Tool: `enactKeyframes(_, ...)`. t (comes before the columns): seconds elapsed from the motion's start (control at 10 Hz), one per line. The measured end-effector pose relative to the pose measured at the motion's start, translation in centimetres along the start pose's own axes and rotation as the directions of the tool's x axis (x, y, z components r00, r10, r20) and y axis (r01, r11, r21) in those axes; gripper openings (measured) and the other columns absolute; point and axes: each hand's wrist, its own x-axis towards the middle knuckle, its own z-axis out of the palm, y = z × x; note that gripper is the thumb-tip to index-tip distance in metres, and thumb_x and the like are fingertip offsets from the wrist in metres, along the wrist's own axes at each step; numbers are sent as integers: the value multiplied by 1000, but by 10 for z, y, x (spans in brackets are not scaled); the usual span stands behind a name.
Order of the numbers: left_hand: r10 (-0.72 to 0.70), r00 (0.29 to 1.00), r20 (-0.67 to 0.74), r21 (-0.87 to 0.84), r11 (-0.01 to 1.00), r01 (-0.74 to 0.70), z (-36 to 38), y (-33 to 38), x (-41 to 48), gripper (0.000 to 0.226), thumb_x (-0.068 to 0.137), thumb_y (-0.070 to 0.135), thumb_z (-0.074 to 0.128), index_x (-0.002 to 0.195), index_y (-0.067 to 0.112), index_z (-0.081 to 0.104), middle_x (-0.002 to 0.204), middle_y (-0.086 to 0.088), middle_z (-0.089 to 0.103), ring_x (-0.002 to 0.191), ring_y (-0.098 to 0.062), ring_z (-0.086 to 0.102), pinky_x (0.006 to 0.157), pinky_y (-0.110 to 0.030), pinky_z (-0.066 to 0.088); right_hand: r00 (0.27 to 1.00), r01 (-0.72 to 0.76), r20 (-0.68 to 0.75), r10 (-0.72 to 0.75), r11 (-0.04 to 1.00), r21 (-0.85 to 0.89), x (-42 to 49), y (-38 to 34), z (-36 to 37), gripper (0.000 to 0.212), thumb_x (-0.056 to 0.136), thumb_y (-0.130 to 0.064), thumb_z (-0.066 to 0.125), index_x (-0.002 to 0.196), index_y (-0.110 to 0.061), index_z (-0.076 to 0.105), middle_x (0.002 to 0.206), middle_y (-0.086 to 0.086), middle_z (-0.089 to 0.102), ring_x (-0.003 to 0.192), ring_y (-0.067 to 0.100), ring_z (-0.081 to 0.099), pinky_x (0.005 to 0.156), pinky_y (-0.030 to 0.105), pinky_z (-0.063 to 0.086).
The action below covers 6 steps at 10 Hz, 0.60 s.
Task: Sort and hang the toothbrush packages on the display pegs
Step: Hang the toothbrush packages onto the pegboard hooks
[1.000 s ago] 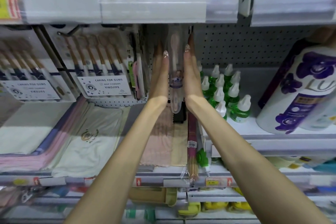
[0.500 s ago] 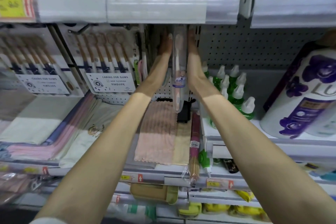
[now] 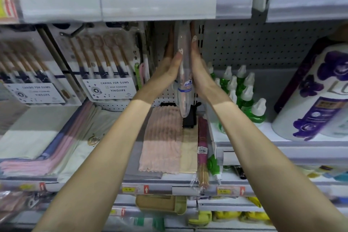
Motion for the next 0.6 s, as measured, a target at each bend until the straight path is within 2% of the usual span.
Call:
enactKeyframes(0.1, -18, 1000, -1, 50, 999, 18, -2, -7, 9, 40, 95, 55, 12, 81, 37, 46, 81, 6, 46, 71, 5, 41, 62, 0, 34, 1000, -19, 20, 20, 999, -45, 2, 2, 5, 67, 99, -55, 13, 145, -15, 39, 149, 15, 42, 129, 16, 44, 109, 33, 28)
enactKeyframes(0.2, -25, 999, -24, 28, 999, 25, -1, -5, 10, 40, 100, 49, 11, 77, 38, 42, 74, 13, 39, 67, 6, 38, 67, -15, 34, 999, -26, -40, 25, 999, -24, 6, 4, 7, 68, 99, -55, 14, 140, -12, 46, 145, 17, 46, 130, 21, 45, 117, 43, 28)
enactKeyframes(0.3, -27, 1000, -14, 46, 999, 27, 1, -2, 5, 54, 86, 73, 2, 78, 39, 43, 76, 16, 40, 69, 8, 38, 65, -10, 31, 1000, -9, -27, 9, 1000, 2, 6, 7, 7, 65, 99, -57, 17, 141, -16, 44, 145, 14, 46, 129, 19, 46, 116, 44, 31)
enactKeyframes(0.4, 24, 1000, -5, -14, 1000, -24, 1, -3, -3, 68, 89, 69, 10, 126, 28, 49, 115, 10, 50, 101, 6, 38, 80, -1, 30, 997, 67, -37, -66, 997, 26, 3, 11, 3, 65, 97, -59, 23, 147, -19, 36, 149, 9, 43, 127, 10, 44, 116, 36, 30)
enactKeyframes(0.5, 33, 999, 21, -3, 999, -33, 1, 2, -20, 56, 101, 45, 16, 152, 21, 12, 150, 10, 26, 118, 9, 18, 100, -8, 12, 995, 87, -57, -84, 995, 46, -2, 10, 3, 72, 94, -64, 29, 151, -21, 27, 154, 3, 35, 129, 3, 39, 117, 31, 28)
enactKeyframes(0.6, 27, 999, -26, -4, 1000, -27, 4, 9, -28, 58, 102, 42, 18, 153, 19, 5, 159, 5, 14, 137, 3, 14, 104, -12, 9, 995, 99, -39, -96, 992, 79, -12, 11, 1, 95, 76, -80, 33, 153, -26, 22, 157, -4, 30, 138, 5, 34, 117, 32, 26)
